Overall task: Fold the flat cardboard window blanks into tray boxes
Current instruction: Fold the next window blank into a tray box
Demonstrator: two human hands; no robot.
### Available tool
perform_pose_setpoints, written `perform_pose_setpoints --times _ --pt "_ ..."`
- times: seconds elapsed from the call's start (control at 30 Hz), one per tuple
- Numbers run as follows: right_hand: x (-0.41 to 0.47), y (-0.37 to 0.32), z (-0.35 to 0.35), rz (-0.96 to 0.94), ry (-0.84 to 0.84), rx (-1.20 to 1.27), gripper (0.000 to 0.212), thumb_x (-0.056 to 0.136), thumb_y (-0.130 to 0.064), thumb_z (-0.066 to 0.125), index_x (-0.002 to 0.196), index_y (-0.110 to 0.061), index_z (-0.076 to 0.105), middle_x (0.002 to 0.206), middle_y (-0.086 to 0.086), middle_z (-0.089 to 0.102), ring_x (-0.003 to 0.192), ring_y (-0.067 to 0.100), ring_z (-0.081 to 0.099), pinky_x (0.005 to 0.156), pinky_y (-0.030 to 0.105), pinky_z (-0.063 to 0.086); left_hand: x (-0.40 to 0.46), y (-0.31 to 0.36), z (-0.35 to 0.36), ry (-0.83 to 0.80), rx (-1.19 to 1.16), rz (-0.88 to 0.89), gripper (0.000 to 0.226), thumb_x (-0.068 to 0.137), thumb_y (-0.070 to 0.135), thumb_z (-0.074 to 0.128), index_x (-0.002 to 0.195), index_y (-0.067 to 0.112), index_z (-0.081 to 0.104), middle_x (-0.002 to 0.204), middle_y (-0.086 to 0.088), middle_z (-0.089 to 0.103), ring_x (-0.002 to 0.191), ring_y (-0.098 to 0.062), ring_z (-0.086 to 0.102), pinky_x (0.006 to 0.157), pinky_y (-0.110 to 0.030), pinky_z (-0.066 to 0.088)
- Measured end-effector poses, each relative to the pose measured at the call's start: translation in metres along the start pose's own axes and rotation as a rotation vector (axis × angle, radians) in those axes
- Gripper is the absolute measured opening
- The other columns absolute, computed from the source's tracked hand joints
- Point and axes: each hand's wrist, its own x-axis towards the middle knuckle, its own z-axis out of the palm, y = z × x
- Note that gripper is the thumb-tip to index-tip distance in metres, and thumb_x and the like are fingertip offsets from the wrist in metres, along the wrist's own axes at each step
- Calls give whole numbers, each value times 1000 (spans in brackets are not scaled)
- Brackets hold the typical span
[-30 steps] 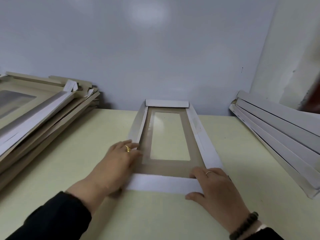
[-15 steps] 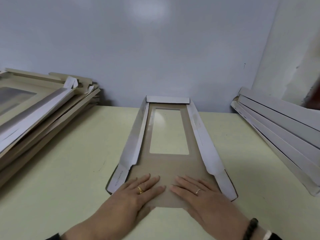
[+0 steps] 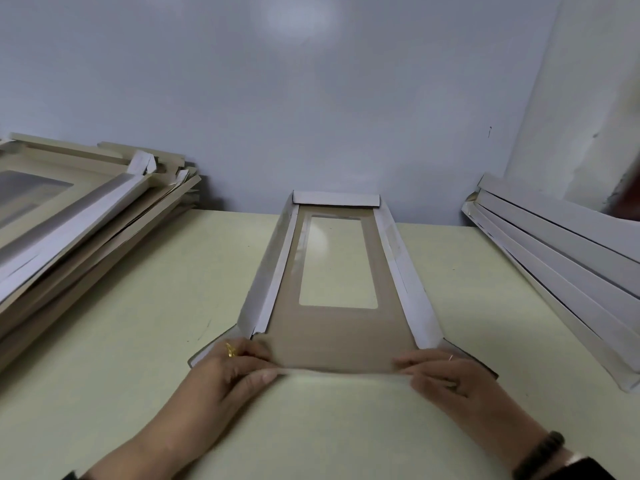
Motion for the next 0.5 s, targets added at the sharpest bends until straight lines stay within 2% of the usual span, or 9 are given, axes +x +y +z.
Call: perform_pose_setpoints --times 0.07,0.13,0.17,0.23,0.27,0.33,0.43,0.47,0.5 --pt "4 -3 4 -9 86 -42 22 73 -40 54 53 -44 62 77 -18 66 80 -1 57 75 12 40 4 3 4 88 37 -17 28 81 46 49 56 40 61 78 8 52 78 -1 51 64 -10 35" --pt "6 -5 8 -17 171 -153 31 80 -38 52 49 -39 52 61 -12 54 66 0 49 65 13 37 8 6 8 141 103 -45 33 88 37 53 55 37 56 70 9 46 72 -4 49 60 -14 33" --pt "7 -5 10 -29 221 -244 33 83 -34 54 51 -38 50 56 -12 50 63 -1 47 62 12 36 11 6 10 154 160 -63 27 91 34 53 65 36 60 71 10 47 74 -4 49 62 -16 35" --pt "9 -7 13 -53 291 -448 22 86 -26 62 64 -29 60 59 -10 54 63 2 50 60 19 39 12 8 12 188 277 -97 16 93 34 49 100 31 63 82 14 51 85 -4 50 69 -17 38" --pt "11 -8 15 -42 296 -547 14 86 -25 64 73 -19 64 65 -7 59 65 11 55 60 25 41 13 10 13 199 319 -100 22 93 33 49 113 33 58 87 14 51 89 -7 51 72 -20 39" --pt "14 -12 19 3 291 -686 14 83 -26 67 85 -11 65 75 0 62 69 22 61 55 30 41 14 13 14 185 371 -68 32 93 28 52 125 33 52 91 9 47 81 -13 52 68 -25 42" --pt "19 -16 21 -28 289 -852 28 58 -25 87 69 -12 64 67 1 58 54 20 59 40 24 36 15 17 13 138 447 -45 25 88 13 56 110 24 63 86 2 42 60 -18 44 54 -30 44" --pt "20 -18 20 -57 281 -902 32 50 -26 90 63 -13 64 66 1 58 54 20 59 41 24 38 15 17 12 147 502 -26 24 85 10 55 100 23 67 85 1 46 58 -18 45 52 -29 43" --pt "22 -19 20 -87 262 -941 33 45 -27 91 60 -15 64 67 0 60 58 21 60 47 27 42 15 18 12 151 565 -9 25 80 11 51 90 24 69 85 1 52 59 -18 50 53 -27 42"
